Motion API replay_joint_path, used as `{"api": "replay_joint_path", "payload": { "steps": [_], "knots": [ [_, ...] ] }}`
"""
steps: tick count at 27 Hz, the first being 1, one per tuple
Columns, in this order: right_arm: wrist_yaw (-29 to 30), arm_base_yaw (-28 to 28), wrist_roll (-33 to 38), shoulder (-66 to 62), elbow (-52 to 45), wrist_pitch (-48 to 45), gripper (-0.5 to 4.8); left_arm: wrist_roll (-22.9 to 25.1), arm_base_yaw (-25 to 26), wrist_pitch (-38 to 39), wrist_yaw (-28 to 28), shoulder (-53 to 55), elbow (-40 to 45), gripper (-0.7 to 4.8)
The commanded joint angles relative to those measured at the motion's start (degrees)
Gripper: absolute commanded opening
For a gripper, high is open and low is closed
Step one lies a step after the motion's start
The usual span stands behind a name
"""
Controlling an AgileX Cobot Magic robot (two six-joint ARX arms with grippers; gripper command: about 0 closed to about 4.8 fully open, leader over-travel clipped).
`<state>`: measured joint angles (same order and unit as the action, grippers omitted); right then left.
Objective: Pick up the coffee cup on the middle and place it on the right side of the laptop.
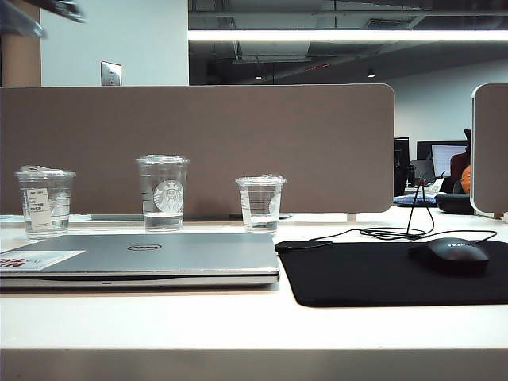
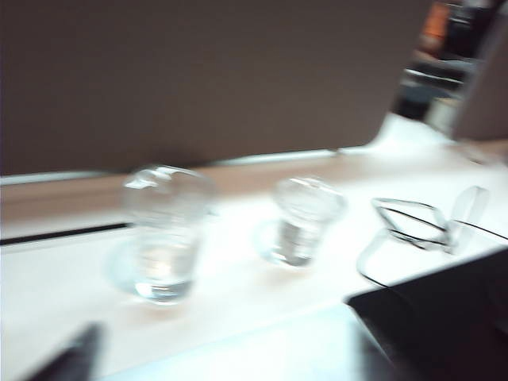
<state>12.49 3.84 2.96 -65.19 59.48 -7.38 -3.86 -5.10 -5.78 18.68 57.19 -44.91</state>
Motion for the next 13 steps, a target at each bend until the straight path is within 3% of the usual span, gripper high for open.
{"api": "replay_joint_path", "payload": {
  "steps": [1,8,13],
  "knots": [
    [0.8,0.7,-0.2,-2.5,1.2,-0.9,-0.05,-1.3,-1.4,-6.0,2.5,5.8,-0.2,4.79],
    [4.2,1.1,-0.2,-9.3,4.4,-3.6,-0.05,-1.3,-2.1,-26.3,-1.3,22.7,-0.3,4.79],
    [4.2,1.1,-0.2,-12.8,8.2,-3.6,-0.05,-0.9,-2.1,-32.4,-5.4,33.0,-1.6,4.79]
  ]
}}
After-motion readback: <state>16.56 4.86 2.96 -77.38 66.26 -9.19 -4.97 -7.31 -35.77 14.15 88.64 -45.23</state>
